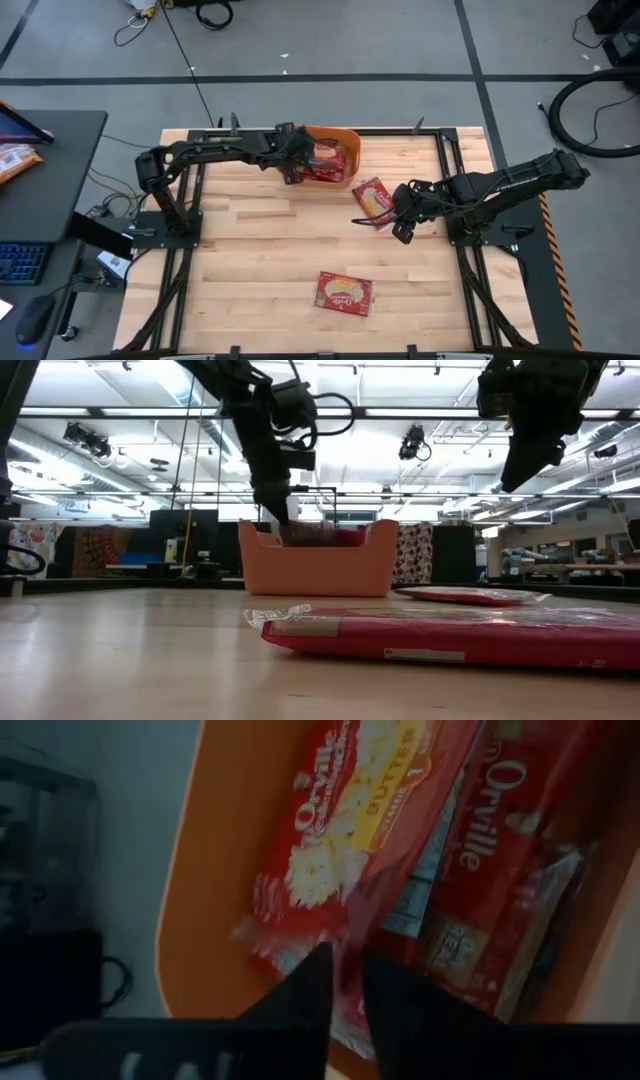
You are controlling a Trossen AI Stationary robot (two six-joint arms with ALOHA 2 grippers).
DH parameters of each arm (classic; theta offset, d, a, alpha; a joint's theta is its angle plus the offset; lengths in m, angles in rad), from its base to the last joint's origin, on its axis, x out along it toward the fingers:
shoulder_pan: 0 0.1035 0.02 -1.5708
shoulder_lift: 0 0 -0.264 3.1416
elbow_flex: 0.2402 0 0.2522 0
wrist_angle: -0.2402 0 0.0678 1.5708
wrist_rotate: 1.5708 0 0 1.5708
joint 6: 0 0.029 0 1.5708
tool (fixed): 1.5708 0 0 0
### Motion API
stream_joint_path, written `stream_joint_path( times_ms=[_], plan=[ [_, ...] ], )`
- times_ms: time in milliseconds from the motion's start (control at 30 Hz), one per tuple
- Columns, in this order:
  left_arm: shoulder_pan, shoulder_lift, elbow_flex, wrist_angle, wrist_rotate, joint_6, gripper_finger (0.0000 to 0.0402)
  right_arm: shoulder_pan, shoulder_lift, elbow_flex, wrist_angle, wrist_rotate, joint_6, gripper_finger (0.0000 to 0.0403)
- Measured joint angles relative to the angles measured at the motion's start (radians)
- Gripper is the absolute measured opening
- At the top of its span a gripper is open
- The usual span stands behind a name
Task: Sort popcorn bags into baskets
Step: Put the popcorn bag into the orange bin
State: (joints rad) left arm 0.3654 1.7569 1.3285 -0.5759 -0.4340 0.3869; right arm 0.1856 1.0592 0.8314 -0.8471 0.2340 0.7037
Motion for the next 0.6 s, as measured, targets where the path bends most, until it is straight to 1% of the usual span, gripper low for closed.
stream_joint_path(
  times_ms=[167, 267, 333, 433, 467, 533, 600],
  plan=[
    [-0.037, -0.001, 0.0, 0.0, -0.115, -0.005, 0.0118, 0.0, 0.0, 0.0, 0.0, 0.0, -0.012, 0.0137],
    [-0.072, -0.019, 0.0, -0.025, -0.183, -0.003, 0.0146, 0.0, 0.0, 0.0, -0.002, -0.001, -0.025, 0.0137],
    [-0.101, -0.035, 0.0, -0.038, -0.232, 0.013, 0.0159, 0.0, 0.0, 0.0, -0.004, -0.001, -0.038, 0.0137],
    [-0.159, -0.054, 0.003, -0.066, -0.307, 0.017, 0.0164, 0.0, 0.0, 0.0, -0.005, -0.001, -0.062, 0.0137],
    [-0.181, -0.06, 0.014, -0.086, -0.313, -0.007, 0.0164, 0.0, 0.0, 0.0, -0.005, -0.001, -0.073, 0.0137],
    [-0.229, -0.072, 0.043, -0.119, -0.267, -0.115, 0.0161, 0.0, 0.0, 0.0, -0.006, 0.0, -0.091, 0.0137],
    [-0.273, -0.083, 0.073, -0.13, -0.148, -0.266, 0.0157, 0.0, 0.0, -0.006, -0.001, 0.003, -0.109, 0.0137]
  ],
)
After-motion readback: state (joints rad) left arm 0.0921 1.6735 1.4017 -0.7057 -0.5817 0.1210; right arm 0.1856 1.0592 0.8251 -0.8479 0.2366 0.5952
